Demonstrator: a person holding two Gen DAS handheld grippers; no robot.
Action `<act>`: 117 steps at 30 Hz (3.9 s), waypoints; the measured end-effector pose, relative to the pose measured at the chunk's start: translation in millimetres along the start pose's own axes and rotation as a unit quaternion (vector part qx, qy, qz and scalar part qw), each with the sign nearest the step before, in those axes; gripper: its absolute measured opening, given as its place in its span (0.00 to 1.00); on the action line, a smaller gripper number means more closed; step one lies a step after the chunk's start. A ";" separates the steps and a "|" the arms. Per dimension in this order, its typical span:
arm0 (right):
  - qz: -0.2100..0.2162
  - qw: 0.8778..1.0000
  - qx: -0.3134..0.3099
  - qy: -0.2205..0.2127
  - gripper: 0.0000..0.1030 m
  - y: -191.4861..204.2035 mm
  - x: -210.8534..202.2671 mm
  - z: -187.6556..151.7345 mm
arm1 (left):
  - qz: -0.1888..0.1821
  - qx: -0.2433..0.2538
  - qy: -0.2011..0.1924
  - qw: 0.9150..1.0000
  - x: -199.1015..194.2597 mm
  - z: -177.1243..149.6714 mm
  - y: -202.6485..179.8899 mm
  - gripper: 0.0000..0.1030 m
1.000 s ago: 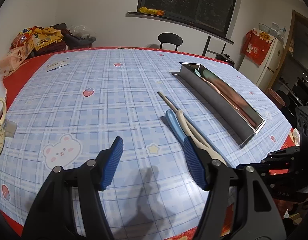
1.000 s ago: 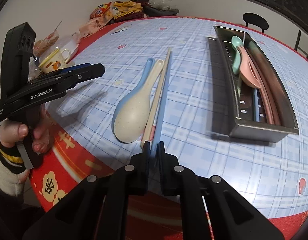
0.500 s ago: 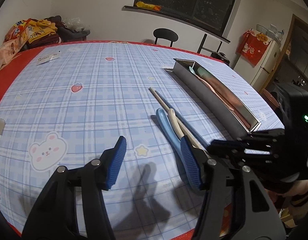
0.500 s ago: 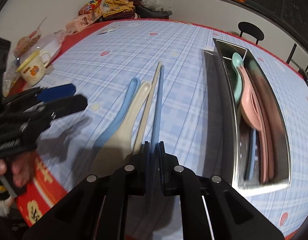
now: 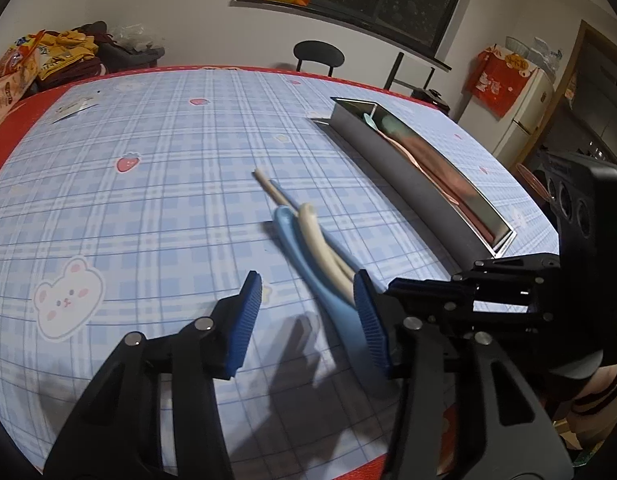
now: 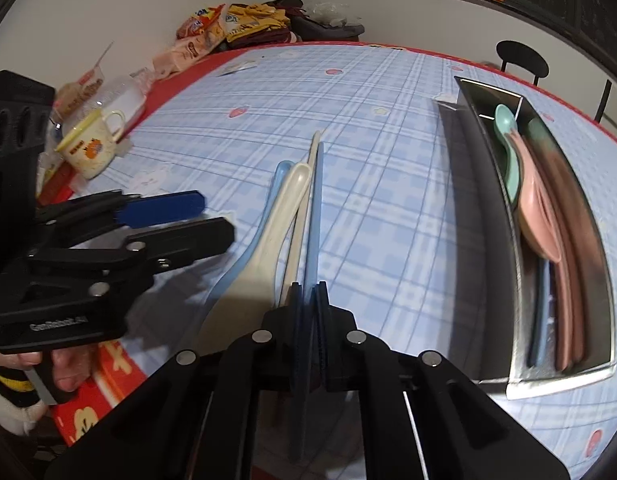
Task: Organize utensils
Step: 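Lower the left tool toward the blue spoon while the right tool holds the blue chopstick, then close the left tool on the beige spoon handle and lift it, then lift the beige spoon with the left tool while the right tool holds the blue chopstick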
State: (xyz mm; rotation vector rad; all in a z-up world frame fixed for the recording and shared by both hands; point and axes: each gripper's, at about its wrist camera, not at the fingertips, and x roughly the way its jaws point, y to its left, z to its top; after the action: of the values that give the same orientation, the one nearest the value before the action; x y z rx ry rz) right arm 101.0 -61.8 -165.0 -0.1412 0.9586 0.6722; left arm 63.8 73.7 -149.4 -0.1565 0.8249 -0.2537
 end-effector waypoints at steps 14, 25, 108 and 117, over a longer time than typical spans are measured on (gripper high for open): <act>-0.015 1.000 -0.018 -0.017 0.07 0.8 -7.1 -10.4 | 0.004 0.010 0.014 1.000 6.9 -4.9 -11.3 0.28; 0.012 1.000 0.007 -0.026 0.07 -10.3 -7.8 -12.7 | -0.028 0.007 0.038 0.999 10.1 -3.8 -26.0 0.26; 0.059 0.997 0.042 -0.029 0.07 -24.4 -11.8 -16.2 | -0.018 0.083 0.070 0.994 1.7 -18.3 -55.4 0.30; 0.061 0.997 0.043 -0.029 0.07 -25.8 -12.4 -17.7 | 0.030 0.107 0.076 0.991 13.2 -15.0 -45.6 0.34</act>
State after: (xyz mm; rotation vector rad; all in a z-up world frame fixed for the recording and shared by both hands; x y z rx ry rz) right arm 98.7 -95.1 -170.0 0.0144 0.9439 0.7425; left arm 53.8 25.7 -158.0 0.0896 0.9455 -0.2990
